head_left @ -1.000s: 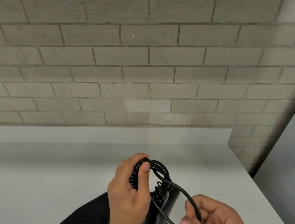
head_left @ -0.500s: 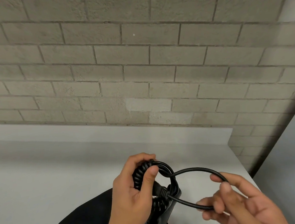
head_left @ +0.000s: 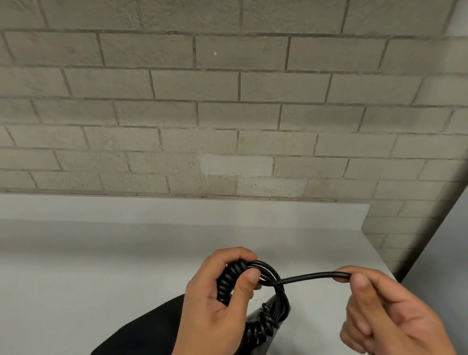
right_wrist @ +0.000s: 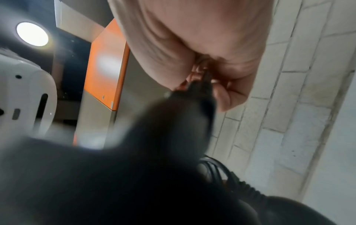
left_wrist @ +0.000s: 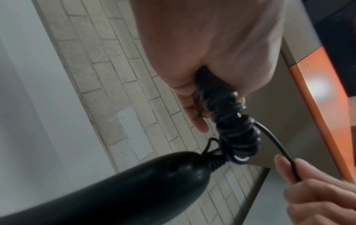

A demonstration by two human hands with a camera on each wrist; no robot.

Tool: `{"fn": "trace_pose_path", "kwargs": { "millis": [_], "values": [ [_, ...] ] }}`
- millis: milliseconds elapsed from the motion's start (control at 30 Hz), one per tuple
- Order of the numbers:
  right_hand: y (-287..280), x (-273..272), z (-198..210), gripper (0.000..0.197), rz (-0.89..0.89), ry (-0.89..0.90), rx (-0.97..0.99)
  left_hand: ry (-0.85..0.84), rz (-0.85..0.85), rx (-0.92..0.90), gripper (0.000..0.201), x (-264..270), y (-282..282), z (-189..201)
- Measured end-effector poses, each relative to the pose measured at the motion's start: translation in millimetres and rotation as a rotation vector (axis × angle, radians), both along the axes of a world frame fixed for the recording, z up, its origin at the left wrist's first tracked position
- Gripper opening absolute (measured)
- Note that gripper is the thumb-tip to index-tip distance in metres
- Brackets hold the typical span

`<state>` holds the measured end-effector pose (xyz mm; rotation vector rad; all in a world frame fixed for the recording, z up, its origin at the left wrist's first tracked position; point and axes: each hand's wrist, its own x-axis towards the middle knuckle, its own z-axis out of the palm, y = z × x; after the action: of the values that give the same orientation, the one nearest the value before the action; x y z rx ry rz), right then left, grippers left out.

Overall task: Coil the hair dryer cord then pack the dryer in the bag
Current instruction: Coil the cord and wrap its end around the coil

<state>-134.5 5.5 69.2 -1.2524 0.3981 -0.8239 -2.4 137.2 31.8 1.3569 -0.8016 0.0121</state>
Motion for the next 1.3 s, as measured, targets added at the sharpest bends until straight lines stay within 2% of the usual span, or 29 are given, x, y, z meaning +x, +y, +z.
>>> {"fn": "trace_pose_path", "kwargs": {
  "millis": [200, 367, 467, 600, 667, 767, 833, 933, 1000, 1100, 1200, 1300],
  "values": [
    [-3, 4, -2, 0.079, 0.025, -0.022, 0.026, -0.080, 0.016, 0.137, 0.047, 0, 4, 2],
    [-6, 5, -2, 0.080, 0.072, -0.065, 0.059, -0.128, 0.078, 0.125, 0.036, 1, 2, -2],
    [-3, 6, -10, 0.077, 0.094, -0.053, -0.003, -0.132, 0.111, 0.073, 0.028, 0, 3, -3],
    [6, 8, -43, 0.063, 0.201, 0.047, -0.126, -0.136, 0.130, -0.010, 0.022, -2, 1, -2],
    [7, 10, -62, 0.053, 0.297, 0.108, -0.113, -0.135, 0.147, -0.036, 0.024, -2, 1, -2],
    [9, 12, -80, 0.023, 0.381, 0.225, -0.103, -0.111, 0.165, -0.060, 0.023, -3, 0, -2],
    [11, 12, -80, 0.020, 0.411, 0.264, -0.022, -0.101, 0.167, -0.060, 0.023, -4, 0, -2],
    [6, 8, -72, 0.031, 0.271, 0.257, -0.113, -0.072, 0.165, -0.068, 0.027, -4, 1, -2],
    [-1, 7, -60, 0.041, 0.131, 0.191, -0.200, -0.063, 0.155, -0.065, 0.021, -4, 3, -2],
    [-12, 12, -40, 0.038, -0.029, 0.074, -0.225, -0.061, 0.107, -0.065, 0.014, -7, 2, -2],
    [-13, 22, -27, 0.032, -0.023, 0.031, -0.179, -0.058, 0.062, -0.075, 0.013, -13, -2, -1],
    [-3, 32, -24, 0.035, 0.100, 0.061, -0.115, -0.054, 0.073, -0.097, 0.014, -14, -3, 0]
  ]
}}
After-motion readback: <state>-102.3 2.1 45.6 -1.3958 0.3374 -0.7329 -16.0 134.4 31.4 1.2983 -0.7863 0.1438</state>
